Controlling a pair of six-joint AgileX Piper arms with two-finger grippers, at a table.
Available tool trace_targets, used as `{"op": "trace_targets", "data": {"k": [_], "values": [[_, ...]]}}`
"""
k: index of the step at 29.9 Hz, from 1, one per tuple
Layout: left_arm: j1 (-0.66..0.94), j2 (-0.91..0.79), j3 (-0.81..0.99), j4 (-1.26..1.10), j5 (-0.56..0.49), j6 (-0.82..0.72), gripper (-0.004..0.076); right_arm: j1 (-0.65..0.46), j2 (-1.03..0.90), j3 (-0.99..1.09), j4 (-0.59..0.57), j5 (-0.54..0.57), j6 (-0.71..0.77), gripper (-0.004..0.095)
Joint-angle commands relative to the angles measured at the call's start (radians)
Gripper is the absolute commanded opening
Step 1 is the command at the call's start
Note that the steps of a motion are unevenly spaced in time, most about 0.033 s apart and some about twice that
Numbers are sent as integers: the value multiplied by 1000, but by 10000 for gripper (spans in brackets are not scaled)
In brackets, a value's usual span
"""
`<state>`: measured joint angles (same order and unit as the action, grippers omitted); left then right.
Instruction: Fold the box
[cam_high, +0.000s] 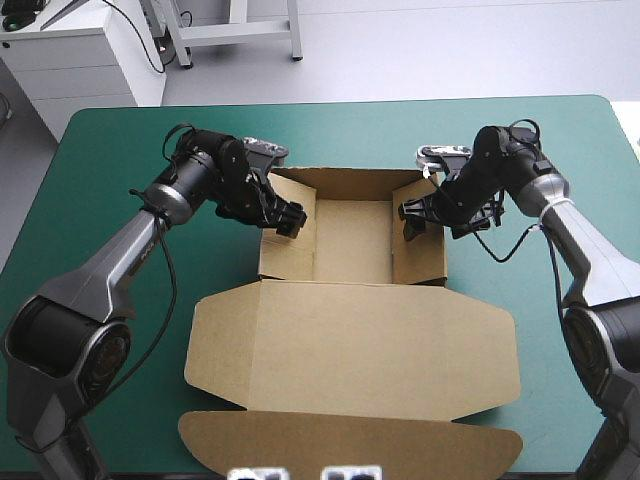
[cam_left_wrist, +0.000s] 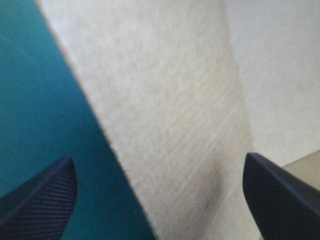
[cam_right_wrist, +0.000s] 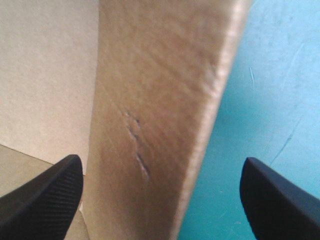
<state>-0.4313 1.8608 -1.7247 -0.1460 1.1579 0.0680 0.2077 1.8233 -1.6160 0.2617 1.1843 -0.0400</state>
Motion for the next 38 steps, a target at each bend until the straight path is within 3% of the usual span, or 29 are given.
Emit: {"op": "trace_targets", "data": {"k": [1, 8, 11, 14, 20, 21, 33, 38], "values": [[-1, -84, -117, -8, 5, -10, 641, -5, -89, -63, 14, 1, -19, 786], [-1, -129, -256, 59, 114, 15, 631, -7, -162, -114, 10, 4, -36, 786], [-1, -177, -264, 59, 129, 41, 585, -7, -189, -114, -21, 16, -41, 782], [-1, -241, -264, 57, 129, 57, 454, -7, -202, -114, -52, 37, -41, 782], [-1, -378, -215, 34, 129, 164, 26, -7, -202, -114, -70, 45, -24, 782], [-1, -397, -197, 43, 129, 181, -8, -7, -202, -114, -70, 45, -23, 782], [-1, -717, 360, 116, 123, 195, -6, -7, -186, -109, -50, 37, -22, 782], [-1, -865, 619, 172, 24, 66, -6, -7, -156, -107, -23, 37, -22, 782]]}}
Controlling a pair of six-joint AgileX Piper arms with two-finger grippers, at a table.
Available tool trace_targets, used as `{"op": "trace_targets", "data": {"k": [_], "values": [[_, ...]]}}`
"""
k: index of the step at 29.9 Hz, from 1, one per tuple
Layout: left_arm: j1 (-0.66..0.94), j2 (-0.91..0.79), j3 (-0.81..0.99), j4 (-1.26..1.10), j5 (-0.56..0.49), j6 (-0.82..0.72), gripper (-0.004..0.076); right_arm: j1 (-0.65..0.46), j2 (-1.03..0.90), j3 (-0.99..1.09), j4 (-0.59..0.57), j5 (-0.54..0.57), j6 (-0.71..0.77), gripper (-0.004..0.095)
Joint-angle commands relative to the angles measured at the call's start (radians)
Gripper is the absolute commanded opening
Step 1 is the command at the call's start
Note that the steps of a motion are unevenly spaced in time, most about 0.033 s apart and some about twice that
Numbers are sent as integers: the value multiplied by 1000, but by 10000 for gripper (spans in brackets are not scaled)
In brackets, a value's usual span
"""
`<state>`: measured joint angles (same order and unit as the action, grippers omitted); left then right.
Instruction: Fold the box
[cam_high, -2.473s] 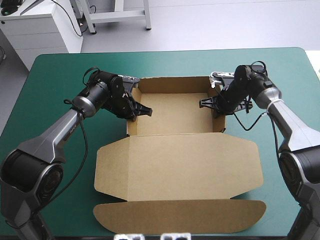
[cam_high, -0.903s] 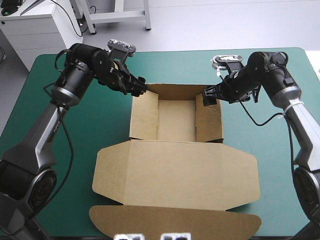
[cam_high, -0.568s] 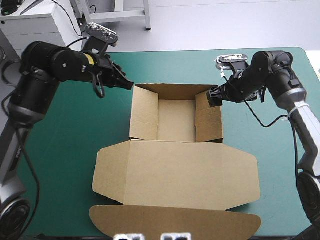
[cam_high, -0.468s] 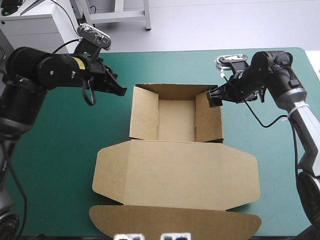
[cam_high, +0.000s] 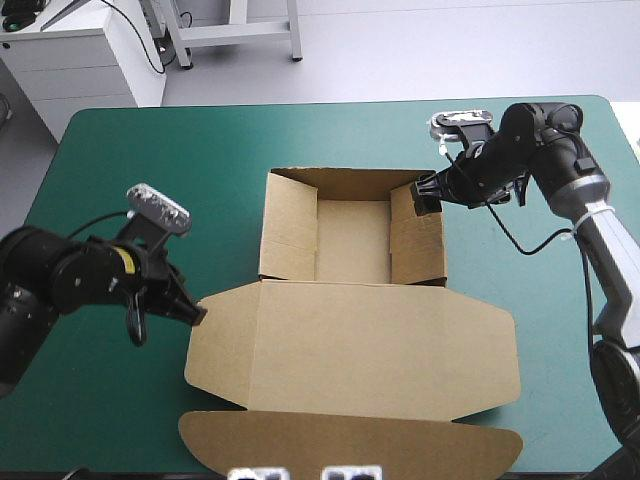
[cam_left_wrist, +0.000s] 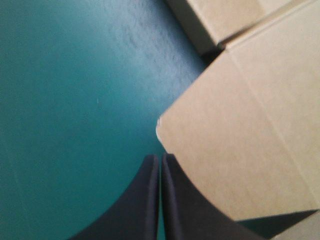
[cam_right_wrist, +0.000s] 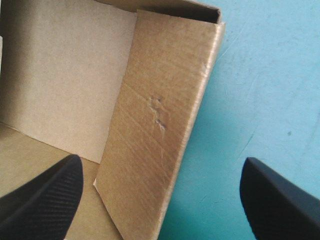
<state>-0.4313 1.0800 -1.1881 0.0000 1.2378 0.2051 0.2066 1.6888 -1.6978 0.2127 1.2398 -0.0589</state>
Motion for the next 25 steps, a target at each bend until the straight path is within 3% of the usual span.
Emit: {"op": "trace_targets", "data": {"k": [1, 6, 16, 19, 25], "values": [[-1, -108, 120, 28, -78, -88, -6, -6, -17, -25, 26, -19, -3, 782], [-1, -232, 296, 28, -153, -172, -6, -4, 25, -25, 26, -19, -9, 782], [-1, -324, 406, 26, -156, -232, -6, -4, 139, -25, 33, -32, -11, 750], [-1, -324, 409, 26, -156, -240, -6, -4, 167, -25, 36, -45, -11, 634], [-1, -324, 409, 26, -156, -240, -7, -4, 187, -25, 38, -89, -29, 125]]}}
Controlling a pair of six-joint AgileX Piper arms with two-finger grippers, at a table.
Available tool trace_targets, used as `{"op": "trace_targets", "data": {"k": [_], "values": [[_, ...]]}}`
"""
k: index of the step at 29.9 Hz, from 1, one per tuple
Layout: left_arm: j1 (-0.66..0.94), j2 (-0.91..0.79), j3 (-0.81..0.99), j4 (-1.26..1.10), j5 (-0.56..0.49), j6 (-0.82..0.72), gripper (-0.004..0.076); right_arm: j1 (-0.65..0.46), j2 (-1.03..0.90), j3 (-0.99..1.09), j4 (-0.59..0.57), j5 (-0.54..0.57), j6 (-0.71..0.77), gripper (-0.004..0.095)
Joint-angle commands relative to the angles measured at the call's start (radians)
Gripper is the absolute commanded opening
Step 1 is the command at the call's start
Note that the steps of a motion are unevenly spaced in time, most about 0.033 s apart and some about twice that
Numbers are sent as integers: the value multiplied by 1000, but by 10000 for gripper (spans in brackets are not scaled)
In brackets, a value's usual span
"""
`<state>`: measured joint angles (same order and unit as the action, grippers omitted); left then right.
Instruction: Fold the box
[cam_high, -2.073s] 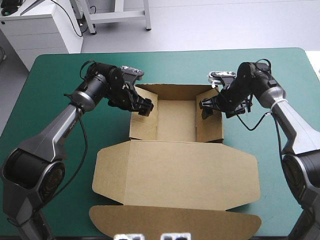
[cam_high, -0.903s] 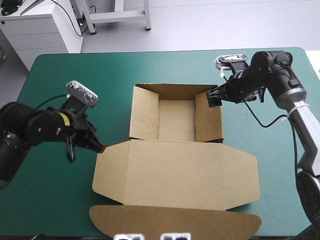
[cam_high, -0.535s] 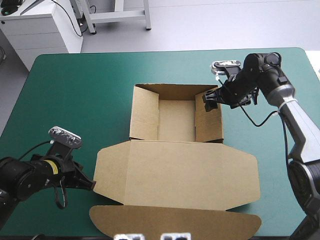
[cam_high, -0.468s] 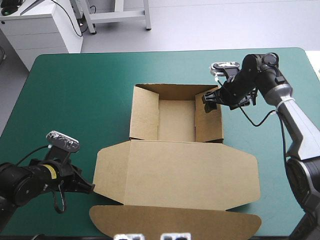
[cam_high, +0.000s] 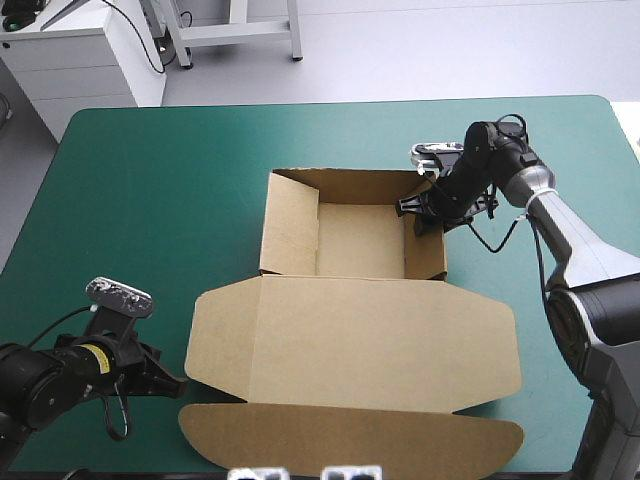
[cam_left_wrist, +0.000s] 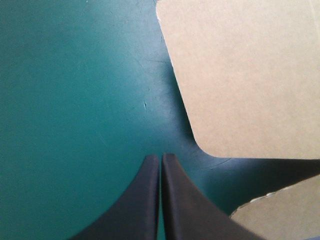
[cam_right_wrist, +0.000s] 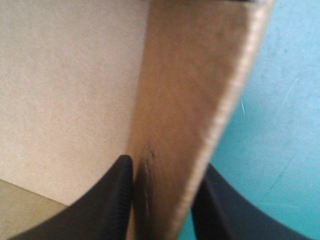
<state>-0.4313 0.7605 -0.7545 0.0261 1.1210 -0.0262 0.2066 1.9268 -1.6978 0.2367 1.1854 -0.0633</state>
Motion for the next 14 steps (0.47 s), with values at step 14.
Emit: {"op": "trace_targets", "data": {"k": [14], "values": [[-1, -2, -25, 10, -117, -9, -8, -18, -51, -193, -306, -49, -48, -20]]}}
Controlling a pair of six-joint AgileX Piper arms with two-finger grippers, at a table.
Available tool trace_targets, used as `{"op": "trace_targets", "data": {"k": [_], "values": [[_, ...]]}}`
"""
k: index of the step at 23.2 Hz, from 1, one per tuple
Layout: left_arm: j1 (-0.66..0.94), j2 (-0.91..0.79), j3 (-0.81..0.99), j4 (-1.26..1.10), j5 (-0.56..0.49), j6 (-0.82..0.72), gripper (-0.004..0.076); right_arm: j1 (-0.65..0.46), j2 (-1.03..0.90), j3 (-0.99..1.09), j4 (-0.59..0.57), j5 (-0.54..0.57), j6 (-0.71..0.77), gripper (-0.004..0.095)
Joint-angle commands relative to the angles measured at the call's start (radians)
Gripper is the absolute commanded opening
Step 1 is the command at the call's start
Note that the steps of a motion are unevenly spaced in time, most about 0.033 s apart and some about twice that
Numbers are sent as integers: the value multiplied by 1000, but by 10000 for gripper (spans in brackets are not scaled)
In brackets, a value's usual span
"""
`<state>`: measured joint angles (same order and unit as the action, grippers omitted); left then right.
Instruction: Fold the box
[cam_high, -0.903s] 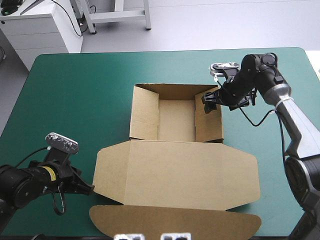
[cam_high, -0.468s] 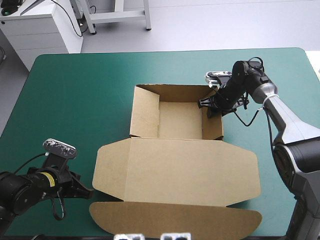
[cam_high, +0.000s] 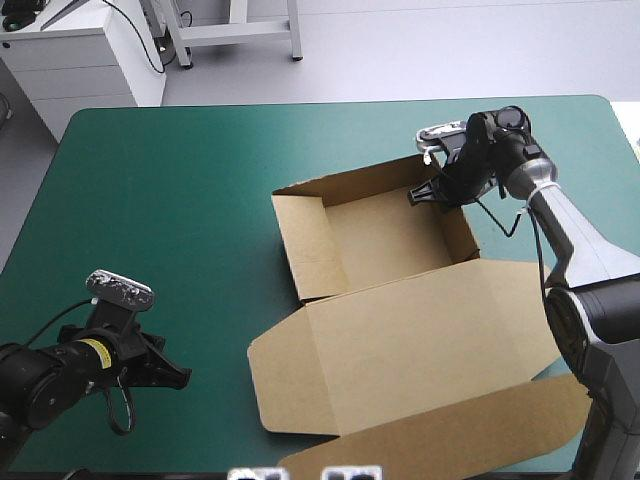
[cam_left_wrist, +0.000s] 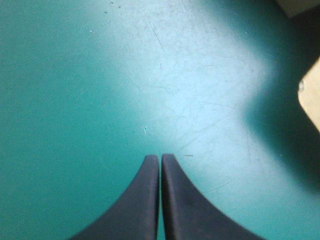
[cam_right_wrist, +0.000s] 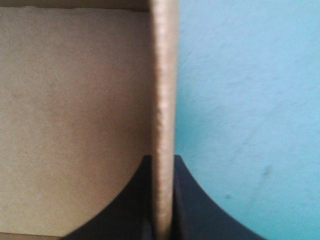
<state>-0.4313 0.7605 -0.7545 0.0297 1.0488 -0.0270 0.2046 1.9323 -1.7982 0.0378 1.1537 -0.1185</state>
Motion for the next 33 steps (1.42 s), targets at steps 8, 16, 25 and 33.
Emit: {"op": "trace_targets", "data": {"k": [8, 16, 25, 33], "values": [[-1, -2, -25, 6, -35, -7, -8, -243, -57, -233, -172, -33, 5, -20], [-1, -2, -25, 6, -34, -7, -8, -602, 8, -233, -8, -97, 7, -20], [-1, -2, -25, 2, -26, -7, -8, -656, 73, -233, -13, -101, -11, 638], [-1, -2, -25, 7, -26, -4, -8, -656, 49, -301, -19, 5, 26, 863]]}}
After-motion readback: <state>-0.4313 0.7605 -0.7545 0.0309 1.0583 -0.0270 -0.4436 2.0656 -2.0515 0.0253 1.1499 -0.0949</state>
